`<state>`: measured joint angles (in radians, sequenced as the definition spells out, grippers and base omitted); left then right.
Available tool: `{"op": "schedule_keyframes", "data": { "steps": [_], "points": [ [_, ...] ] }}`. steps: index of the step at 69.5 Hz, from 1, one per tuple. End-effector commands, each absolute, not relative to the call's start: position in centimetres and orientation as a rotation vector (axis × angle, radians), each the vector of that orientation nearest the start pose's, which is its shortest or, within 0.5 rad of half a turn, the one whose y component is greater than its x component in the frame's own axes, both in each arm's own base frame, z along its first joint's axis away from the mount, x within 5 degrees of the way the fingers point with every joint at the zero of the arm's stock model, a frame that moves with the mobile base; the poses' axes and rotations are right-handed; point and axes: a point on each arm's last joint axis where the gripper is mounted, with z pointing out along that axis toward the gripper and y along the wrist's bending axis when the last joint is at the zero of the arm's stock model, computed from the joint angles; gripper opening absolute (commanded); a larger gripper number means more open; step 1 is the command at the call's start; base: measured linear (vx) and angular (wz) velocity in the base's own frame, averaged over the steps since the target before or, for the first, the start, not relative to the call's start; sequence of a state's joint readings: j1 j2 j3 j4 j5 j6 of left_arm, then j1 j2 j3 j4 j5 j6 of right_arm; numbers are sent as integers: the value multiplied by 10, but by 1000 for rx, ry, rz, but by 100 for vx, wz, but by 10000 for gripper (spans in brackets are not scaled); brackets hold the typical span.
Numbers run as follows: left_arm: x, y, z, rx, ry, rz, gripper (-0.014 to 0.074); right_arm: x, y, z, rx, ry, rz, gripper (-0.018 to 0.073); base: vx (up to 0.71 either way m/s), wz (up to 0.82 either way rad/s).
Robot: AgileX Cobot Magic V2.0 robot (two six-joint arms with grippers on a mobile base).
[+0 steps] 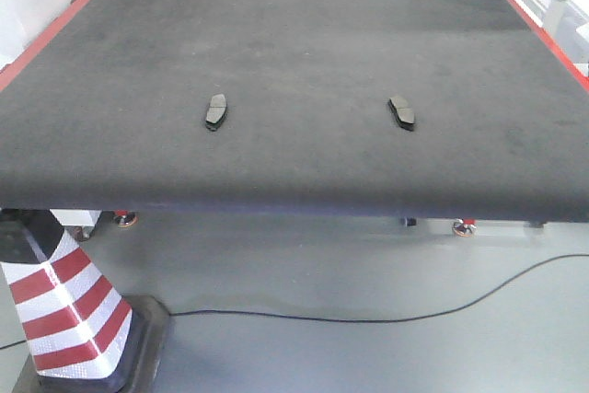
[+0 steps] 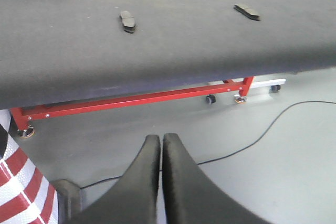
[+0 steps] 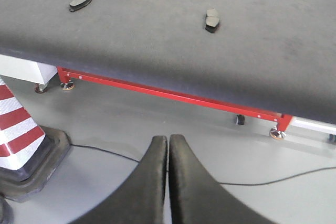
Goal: Move and align brake pads A on conveyor
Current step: 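Back the base away from the conveyor belt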
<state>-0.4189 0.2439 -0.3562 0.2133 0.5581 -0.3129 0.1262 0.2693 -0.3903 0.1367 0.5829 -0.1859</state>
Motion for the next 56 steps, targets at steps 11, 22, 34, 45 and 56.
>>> {"op": "schedule_keyframes", "data": {
  "steps": [11,22,34,45,56],
  "points": [
    [62,-18,282,204,1836,-288,-6,64,14,289,-229,1842,102,-7,-16,-5],
    [62,-18,281,204,1845,-285,-6,64,14,289,-229,1842,102,-7,-11,-6],
    [62,-17,281,203,1842,-286,-6,64,14,289,-229,1842,102,-7,-5,-5],
    [62,-17,281,203,1842,-286,-6,64,14,289,-229,1842,102,-7,0,0],
    [62,-17,281,203,1842,-286,-6,64,14,289,-229,1842,102,-7,0,1]
  ]
}}
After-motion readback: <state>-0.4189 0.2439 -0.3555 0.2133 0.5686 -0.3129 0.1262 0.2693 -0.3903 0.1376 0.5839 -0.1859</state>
